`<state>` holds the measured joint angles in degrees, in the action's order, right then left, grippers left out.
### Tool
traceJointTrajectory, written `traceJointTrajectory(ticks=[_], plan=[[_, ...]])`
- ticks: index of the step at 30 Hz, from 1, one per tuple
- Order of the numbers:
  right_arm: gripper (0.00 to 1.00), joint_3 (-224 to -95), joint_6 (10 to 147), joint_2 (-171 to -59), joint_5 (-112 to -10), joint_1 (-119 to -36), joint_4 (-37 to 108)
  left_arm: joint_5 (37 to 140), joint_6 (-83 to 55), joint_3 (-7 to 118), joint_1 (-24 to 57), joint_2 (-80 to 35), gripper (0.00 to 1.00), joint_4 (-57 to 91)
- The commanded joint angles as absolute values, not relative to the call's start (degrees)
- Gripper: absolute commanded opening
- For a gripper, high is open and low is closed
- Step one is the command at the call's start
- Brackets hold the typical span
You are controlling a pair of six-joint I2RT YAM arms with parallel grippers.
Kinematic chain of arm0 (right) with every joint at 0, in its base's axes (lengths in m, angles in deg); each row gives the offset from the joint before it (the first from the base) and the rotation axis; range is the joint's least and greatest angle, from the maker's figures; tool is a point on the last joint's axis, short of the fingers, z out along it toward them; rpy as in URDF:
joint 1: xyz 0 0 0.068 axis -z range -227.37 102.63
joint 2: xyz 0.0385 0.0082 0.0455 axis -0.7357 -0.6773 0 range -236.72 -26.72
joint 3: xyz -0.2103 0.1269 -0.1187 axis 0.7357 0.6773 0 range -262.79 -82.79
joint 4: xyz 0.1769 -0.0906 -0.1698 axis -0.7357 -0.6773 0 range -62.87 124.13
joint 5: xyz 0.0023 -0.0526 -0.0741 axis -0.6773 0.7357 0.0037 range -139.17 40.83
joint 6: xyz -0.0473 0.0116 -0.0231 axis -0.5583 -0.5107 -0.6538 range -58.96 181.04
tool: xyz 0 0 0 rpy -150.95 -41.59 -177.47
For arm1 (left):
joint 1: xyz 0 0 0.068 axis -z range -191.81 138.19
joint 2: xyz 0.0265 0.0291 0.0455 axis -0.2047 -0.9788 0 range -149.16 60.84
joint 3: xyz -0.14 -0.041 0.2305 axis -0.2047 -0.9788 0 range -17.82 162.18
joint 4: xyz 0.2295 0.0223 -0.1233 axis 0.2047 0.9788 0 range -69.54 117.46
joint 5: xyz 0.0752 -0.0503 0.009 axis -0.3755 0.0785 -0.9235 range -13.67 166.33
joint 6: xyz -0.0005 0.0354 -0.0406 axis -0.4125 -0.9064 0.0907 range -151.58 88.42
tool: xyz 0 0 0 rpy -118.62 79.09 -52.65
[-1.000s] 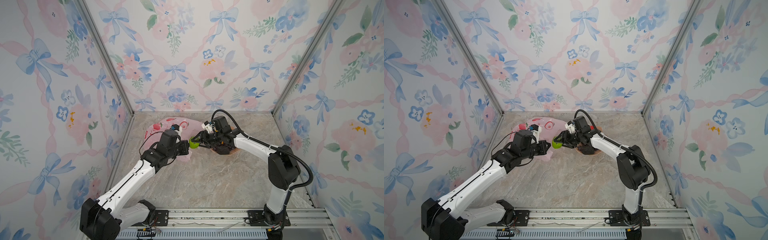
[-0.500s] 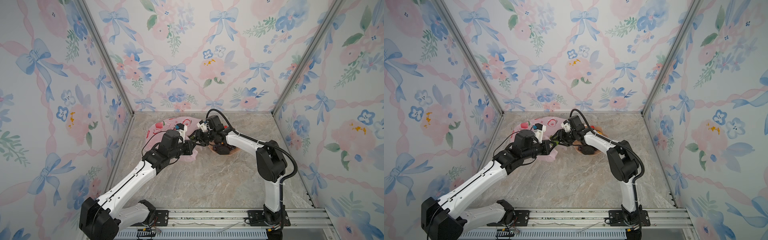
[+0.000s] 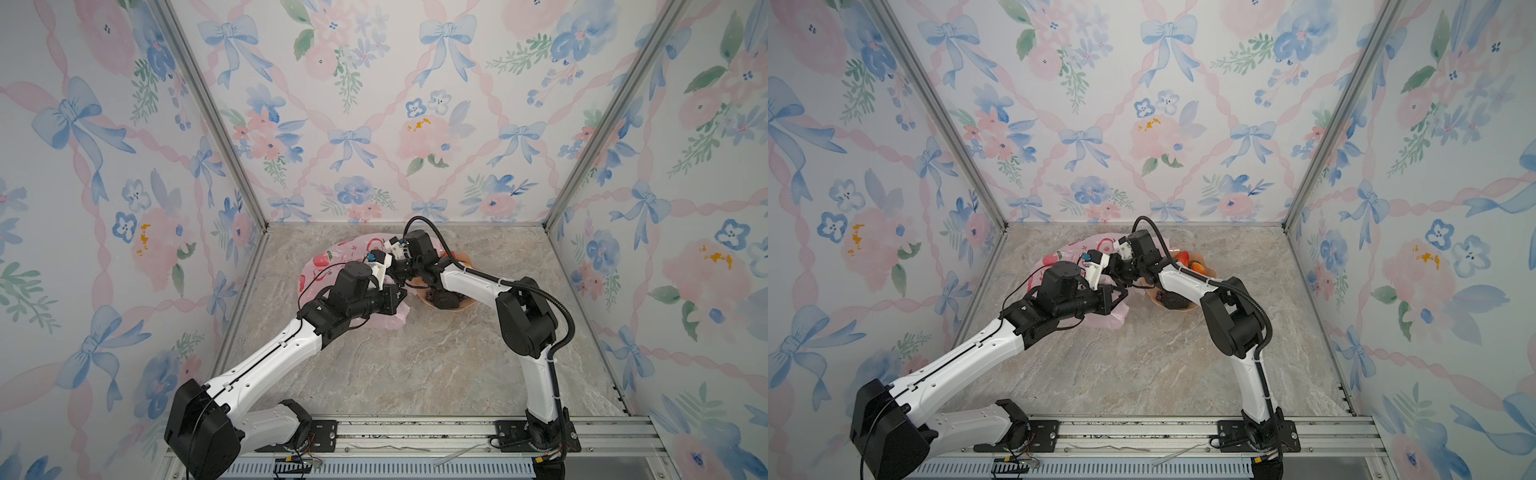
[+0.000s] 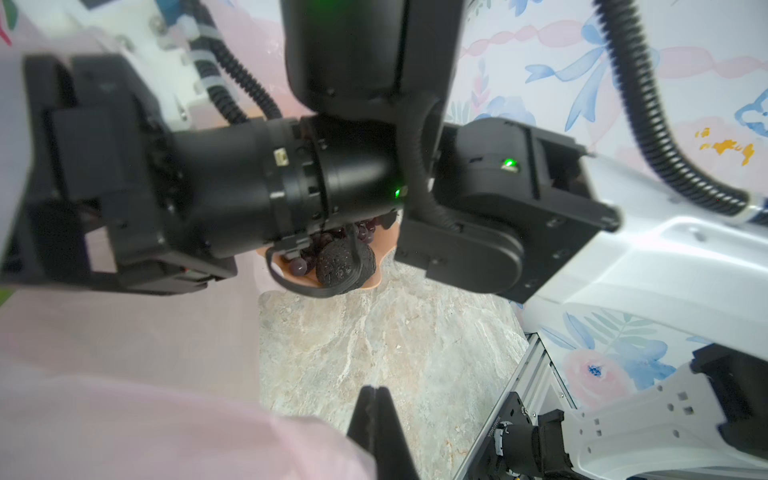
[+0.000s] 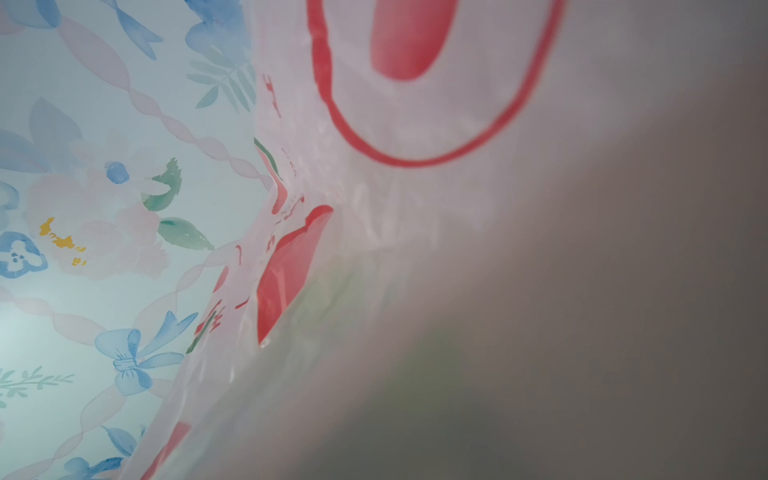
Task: Place the fruits into the plastic bag
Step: Place the fruit in the plastic bag.
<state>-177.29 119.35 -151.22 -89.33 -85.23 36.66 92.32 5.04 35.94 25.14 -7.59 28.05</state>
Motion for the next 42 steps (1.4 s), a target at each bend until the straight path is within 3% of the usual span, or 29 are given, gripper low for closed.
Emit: traceJointTrajectory(ticks=[1, 8, 20, 38, 42], plan=[[0.54, -177.05, 121.01, -153.31, -90.25, -87.33, 40.28, 93.38, 4.95, 32.90, 25.33, -6.41, 0.00, 22.10], [0.54, -174.07, 119.32, -155.25, -89.21, -88.34, 40.17, 93.24, 6.84, 28.49, 24.87, -5.61, 0.00, 16.22], [0.61, -177.19, 110.08, -156.69, -81.97, -89.40, 24.82, 96.32, 11.75, 22.28, 24.54, -5.79, 0.00, 8.96], [0.80, -176.91, 111.22, -156.61, -83.54, -89.89, 28.07, 94.96, 11.43, 20.76, 24.28, -5.58, 0.00, 9.97], [0.90, -178.81, 111.90, -156.88, -85.70, -90.53, 29.77, 94.47, 10.94, 20.12, 24.30, -5.32, 0.00, 11.02]])
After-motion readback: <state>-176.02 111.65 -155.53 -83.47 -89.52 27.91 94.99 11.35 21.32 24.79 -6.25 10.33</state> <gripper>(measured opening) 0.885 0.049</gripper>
